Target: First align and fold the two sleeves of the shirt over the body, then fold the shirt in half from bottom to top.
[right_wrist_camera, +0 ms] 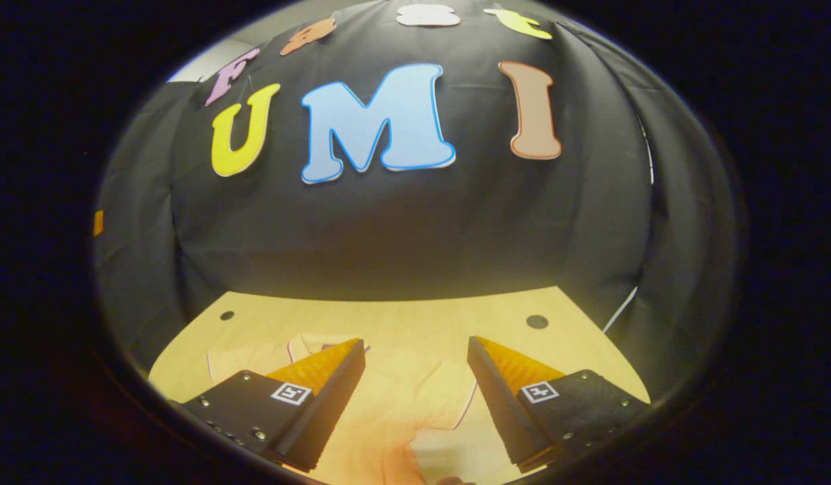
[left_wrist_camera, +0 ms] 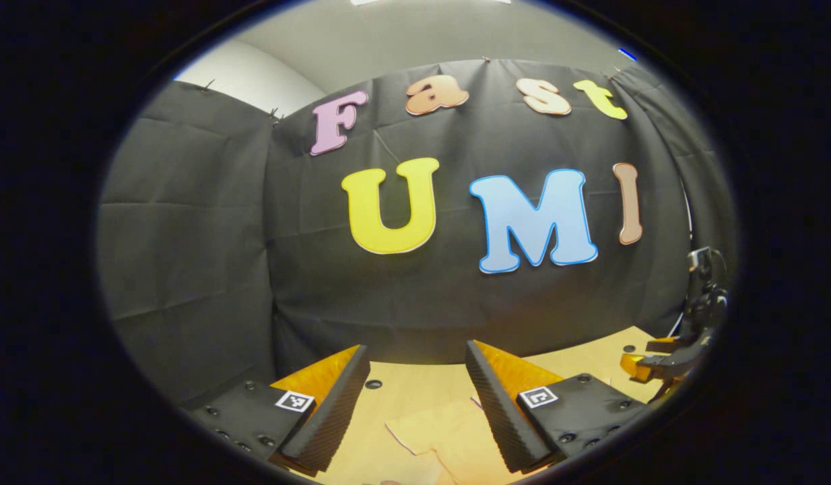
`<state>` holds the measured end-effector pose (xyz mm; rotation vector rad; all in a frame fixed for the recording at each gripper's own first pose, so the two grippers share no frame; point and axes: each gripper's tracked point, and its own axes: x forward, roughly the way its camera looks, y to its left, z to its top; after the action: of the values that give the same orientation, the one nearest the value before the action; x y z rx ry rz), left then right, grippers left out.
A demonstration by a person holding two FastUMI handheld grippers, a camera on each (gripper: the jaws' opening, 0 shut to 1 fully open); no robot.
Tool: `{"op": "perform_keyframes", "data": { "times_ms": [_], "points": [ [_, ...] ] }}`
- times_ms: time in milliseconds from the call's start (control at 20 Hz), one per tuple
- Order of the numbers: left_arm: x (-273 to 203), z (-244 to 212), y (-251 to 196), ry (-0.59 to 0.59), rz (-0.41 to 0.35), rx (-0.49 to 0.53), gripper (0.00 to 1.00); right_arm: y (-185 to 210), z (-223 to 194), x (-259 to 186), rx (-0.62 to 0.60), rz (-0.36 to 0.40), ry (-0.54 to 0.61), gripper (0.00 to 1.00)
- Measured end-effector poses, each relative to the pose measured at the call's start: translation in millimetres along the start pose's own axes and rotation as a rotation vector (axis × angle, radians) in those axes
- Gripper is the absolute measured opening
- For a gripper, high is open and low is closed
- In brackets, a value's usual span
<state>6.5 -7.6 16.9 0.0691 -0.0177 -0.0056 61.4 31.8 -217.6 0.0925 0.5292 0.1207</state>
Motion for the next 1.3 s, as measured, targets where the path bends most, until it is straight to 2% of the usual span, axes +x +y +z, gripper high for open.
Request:
{"op": "perform_keyframes", "data": {
  "times_ms": [450,950,1300],
  "points": [
    [-22,-6,35,0.031,0.091,0.01,0.96,-10,-86,47,0.001,-0.02,0.212,0.98],
    [-35,-26,70,0.094,0.189,0.015,0.95,-26,-155,83,0.033,-0.088,0.415,0.98],
    [-33,-41,78,0.128,0.212,0.002,0.94,-39,-168,95,0.083,-0.134,0.451,0.98]
  ]
}}
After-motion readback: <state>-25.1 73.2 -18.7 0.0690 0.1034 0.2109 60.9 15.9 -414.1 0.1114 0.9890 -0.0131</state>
